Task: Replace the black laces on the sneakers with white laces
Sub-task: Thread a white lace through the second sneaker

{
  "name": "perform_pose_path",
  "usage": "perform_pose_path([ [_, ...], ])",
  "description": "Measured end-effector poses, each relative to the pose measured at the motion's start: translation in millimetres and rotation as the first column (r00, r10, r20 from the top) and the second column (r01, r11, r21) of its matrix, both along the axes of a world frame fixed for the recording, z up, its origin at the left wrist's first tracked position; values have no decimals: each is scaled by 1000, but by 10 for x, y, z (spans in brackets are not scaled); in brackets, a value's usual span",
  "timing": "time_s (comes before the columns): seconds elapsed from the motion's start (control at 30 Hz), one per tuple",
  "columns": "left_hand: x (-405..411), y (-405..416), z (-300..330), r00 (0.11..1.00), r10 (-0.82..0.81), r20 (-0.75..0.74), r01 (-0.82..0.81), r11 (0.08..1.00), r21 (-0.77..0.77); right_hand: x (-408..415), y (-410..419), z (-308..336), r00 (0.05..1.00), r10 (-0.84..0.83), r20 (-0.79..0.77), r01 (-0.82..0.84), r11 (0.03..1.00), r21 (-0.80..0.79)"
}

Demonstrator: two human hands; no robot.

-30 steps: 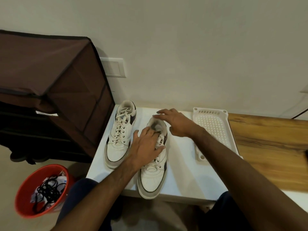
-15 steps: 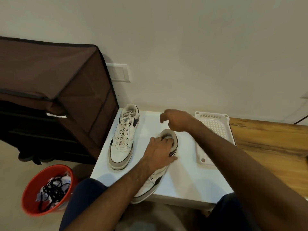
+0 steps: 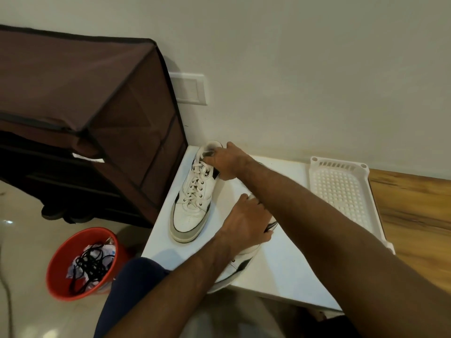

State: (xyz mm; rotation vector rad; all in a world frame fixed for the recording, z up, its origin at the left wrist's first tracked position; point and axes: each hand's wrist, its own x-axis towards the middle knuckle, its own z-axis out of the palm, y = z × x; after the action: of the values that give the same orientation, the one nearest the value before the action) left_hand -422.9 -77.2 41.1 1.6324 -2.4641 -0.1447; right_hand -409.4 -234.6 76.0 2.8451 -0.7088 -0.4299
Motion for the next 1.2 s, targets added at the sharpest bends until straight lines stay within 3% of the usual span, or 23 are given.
perform_pose_path([
  [0.07, 67, -31, 33, 996, -88, -10, 89, 996, 3, -108, 45, 61, 992, -111, -55, 111, 994, 5],
  [0.13, 129, -80, 72, 979, -189, 71, 186, 981, 51, -314, 94, 127, 950, -293, -112, 302, 950, 76],
  [0.2, 184, -109, 117, 940, -296, 171, 281, 954, 108, -588, 177, 173, 874, -467, -138, 485, 860, 160],
  [0.33, 239, -41, 264, 835, -483, 264, 456, 875, 161, -1107, 356, 277, 755, -636, -160, 652, 702, 286],
  [0.37, 250, -3, 310, 808, -512, 290, 484, 859, 167, -1206, 393, 306, 721, -673, -166, 678, 636, 368],
  [0.47, 248, 129, 381, 787, -538, 301, 514, 843, 161, -1455, 506, 492, 576, -776, -256, 681, 283, 675],
  [0.5, 247, 184, 407, 800, -521, 298, 514, 851, 108, -1517, 527, 562, 594, -753, -284, 663, 257, 703],
  [0.53, 233, 265, 432, 829, -482, 285, 496, 868, 25, -1582, 558, 645, 631, -726, -272, 645, 297, 704],
  [0.6, 151, 433, 472, 922, -339, 189, 367, 919, -142, -1669, 579, 766, 763, -628, -153, 589, 579, 564],
  [0.63, 60, 526, 489, 959, -255, 120, 274, 946, -175, -1723, 590, 798, 825, -559, -83, 536, 728, 428],
  [0.7, -147, 668, 481, 994, -105, 23, 107, 988, -111, -1810, 607, 786, 907, -421, -15, 410, 874, 262],
  [0.83, -472, 695, 307, 998, 42, 43, -47, 991, 129, -1971, 650, 512, 961, -251, -119, 273, 936, 221],
  [0.93, -582, 613, 240, 990, 125, 59, -134, 975, 177, -2054, 736, 304, 984, -171, -44, 174, 982, 79],
  [1.0, -638, 567, 202, 982, 185, 46, -190, 965, 180, -2062, 794, 145, 992, -127, 21, 125, 989, 79],
  [1.1, -671, 525, 192, 975, 220, 34, -222, 956, 193, -2051, 855, 31, 970, -238, 45, 227, 957, 183],
  [1.2, -621, 510, 207, 976, 215, 31, -215, 938, 273, -1944, 854, 77, 934, -346, -93, 358, 900, 249],
])
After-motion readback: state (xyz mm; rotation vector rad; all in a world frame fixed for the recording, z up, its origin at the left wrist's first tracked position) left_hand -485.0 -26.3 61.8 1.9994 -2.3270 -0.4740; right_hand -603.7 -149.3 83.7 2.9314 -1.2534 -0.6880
